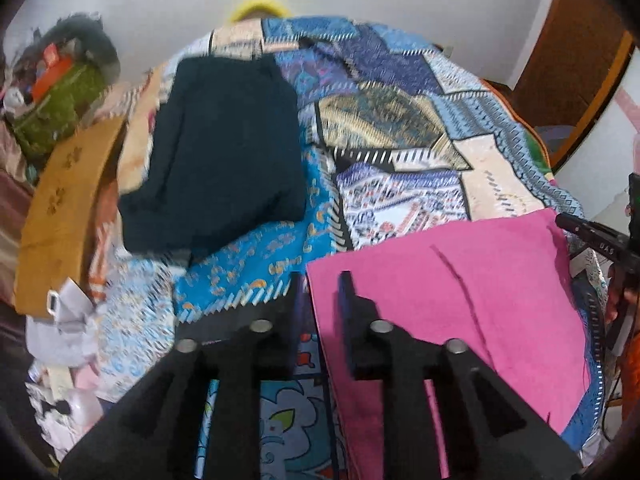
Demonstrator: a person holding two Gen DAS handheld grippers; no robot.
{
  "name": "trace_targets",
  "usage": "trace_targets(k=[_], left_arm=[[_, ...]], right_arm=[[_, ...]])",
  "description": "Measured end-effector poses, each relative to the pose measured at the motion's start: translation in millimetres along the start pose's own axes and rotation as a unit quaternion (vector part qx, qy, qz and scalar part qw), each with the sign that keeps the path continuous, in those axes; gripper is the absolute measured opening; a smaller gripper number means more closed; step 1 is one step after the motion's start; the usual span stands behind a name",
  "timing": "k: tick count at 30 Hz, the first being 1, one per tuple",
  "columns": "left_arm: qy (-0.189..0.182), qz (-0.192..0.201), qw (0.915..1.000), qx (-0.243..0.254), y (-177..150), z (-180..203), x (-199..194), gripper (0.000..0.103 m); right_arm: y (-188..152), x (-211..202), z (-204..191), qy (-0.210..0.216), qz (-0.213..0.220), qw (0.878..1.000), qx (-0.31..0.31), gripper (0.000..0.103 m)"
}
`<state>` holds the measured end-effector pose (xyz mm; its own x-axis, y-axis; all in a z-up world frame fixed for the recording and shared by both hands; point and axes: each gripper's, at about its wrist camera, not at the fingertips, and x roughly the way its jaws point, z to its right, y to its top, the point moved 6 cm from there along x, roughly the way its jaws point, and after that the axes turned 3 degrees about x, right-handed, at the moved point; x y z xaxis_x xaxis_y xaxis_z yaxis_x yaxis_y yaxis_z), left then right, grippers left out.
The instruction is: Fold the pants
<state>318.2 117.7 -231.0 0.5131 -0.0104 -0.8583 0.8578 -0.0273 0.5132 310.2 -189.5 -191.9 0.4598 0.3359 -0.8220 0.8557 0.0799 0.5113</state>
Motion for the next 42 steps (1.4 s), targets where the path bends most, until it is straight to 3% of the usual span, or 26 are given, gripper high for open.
trace_targets(k=[1,3,5,9,14,22,24,28,32,37,42], left_arm=[[0.000,0.007,1.0000,0.003,2,2,-5,0.036],[-0.005,0.028,0.9995,0.010,9,7,-18,0.059],[-0.012,0.042,0.9989,0.014,15,14,-27,0.068],[-0.028,0.047,0.9983,0.020,24,28,-31,0.079],[-0.043,0.014,0.9985,0.031,24,44,-13,0.081],[-0.059,-0.069,0.9949,0.043,-1,53,35,0.081],[-0.062,-0.086,0.9933,0.048,-11,52,46,0.081],[-0.070,-0.079,0.9924,0.064,-21,48,42,0.084],[-0.056,-0.066,0.9931,0.079,-36,45,32,0.088],[-0.066,-0.060,0.9940,0.063,-51,38,13,0.088],[-0.051,-0.044,0.9963,0.054,-70,25,-11,0.088]], right_arm=[[5,-10,-6,0.003,0.012,1.000,-0.004,0.018],[11,-24,-20,0.017,0.029,0.999,-0.011,0.023],[17,-35,-39,0.045,0.040,0.998,-0.018,0.033],[18,-38,-83,0.090,0.041,0.994,-0.047,0.044],[5,-17,-134,0.136,0.004,0.987,-0.084,0.050],[-37,38,-163,0.137,-0.092,0.978,-0.125,0.052],[-44,40,-161,0.135,-0.091,0.978,-0.131,0.055],[-52,29,-152,0.137,-0.085,0.978,-0.130,0.061],[-61,22,-135,0.151,-0.091,0.980,-0.092,0.065],[-77,5,-116,0.151,-0.088,0.983,-0.063,0.065],[-91,-12,-99,0.134,-0.086,0.985,-0.066,0.065]])
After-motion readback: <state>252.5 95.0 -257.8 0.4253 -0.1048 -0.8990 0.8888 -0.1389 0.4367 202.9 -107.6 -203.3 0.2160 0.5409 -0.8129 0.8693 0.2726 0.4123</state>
